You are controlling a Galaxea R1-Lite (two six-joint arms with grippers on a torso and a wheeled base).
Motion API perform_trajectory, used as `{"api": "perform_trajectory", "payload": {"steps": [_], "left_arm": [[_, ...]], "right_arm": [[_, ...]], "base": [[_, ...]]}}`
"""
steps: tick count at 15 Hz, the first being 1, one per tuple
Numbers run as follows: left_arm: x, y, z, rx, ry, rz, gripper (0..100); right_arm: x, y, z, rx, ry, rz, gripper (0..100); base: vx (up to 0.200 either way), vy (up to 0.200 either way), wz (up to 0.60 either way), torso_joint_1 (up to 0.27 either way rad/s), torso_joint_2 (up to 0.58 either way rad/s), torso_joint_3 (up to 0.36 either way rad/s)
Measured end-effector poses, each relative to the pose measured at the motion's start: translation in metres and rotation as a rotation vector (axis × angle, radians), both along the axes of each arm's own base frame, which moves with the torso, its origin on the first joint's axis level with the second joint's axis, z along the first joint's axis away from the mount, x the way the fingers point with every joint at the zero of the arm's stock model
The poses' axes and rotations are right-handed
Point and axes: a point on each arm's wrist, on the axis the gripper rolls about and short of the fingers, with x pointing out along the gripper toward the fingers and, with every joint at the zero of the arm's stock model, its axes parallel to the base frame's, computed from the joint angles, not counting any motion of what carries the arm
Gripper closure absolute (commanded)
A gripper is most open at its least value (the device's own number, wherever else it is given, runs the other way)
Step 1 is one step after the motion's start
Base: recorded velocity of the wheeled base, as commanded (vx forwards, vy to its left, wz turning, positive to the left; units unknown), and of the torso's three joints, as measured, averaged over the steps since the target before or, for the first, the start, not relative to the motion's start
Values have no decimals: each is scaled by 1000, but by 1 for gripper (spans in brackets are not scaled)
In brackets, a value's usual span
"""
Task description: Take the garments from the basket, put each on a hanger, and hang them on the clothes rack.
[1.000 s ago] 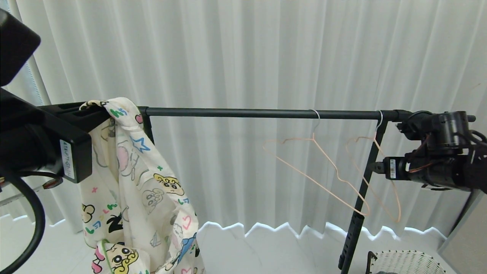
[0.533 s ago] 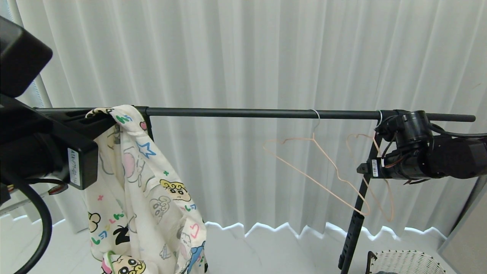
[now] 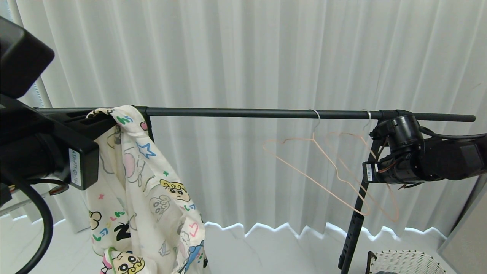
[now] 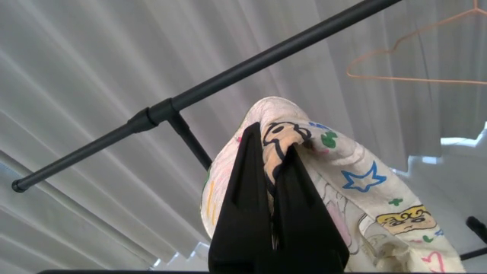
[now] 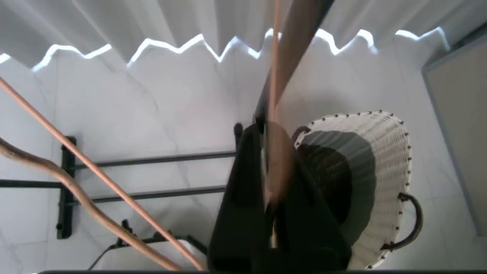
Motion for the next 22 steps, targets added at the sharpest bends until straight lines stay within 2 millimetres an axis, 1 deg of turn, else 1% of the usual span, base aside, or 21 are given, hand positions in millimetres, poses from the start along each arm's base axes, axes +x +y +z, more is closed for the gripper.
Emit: {"api": "perform_trajectory", "payload": {"steps": [4, 7, 14, 16, 18, 22], "left_arm": [[-1, 0, 1, -2, -2, -1, 100], [-1, 1, 1, -4, -5, 0, 100], [-4, 4, 3, -8, -17, 3, 100], [-5, 6, 3, -5, -19, 17, 100], [-6, 7, 3, -4, -22, 37, 100], [-5, 7, 2, -3, -22, 43, 100]], "right_arm": [[-3, -1, 5, 4, -11, 0, 100], [-7, -2, 12, 9, -32, 0, 100], [-24, -7, 41, 36, -121, 0, 100], [-38, -10, 50, 40, -143, 6, 100], [-57, -15, 53, 38, -149, 10, 100], [-105, -26, 50, 18, -148, 51, 100]], "base": [[0, 0, 0, 0, 0, 0], [0, 0, 0, 0, 0, 0], [0, 0, 0, 0, 0, 0], [0, 0, 0, 0, 0, 0], [-200, 0, 0, 7, 5, -2], [-200, 0, 0, -4, 2, 4]]}}
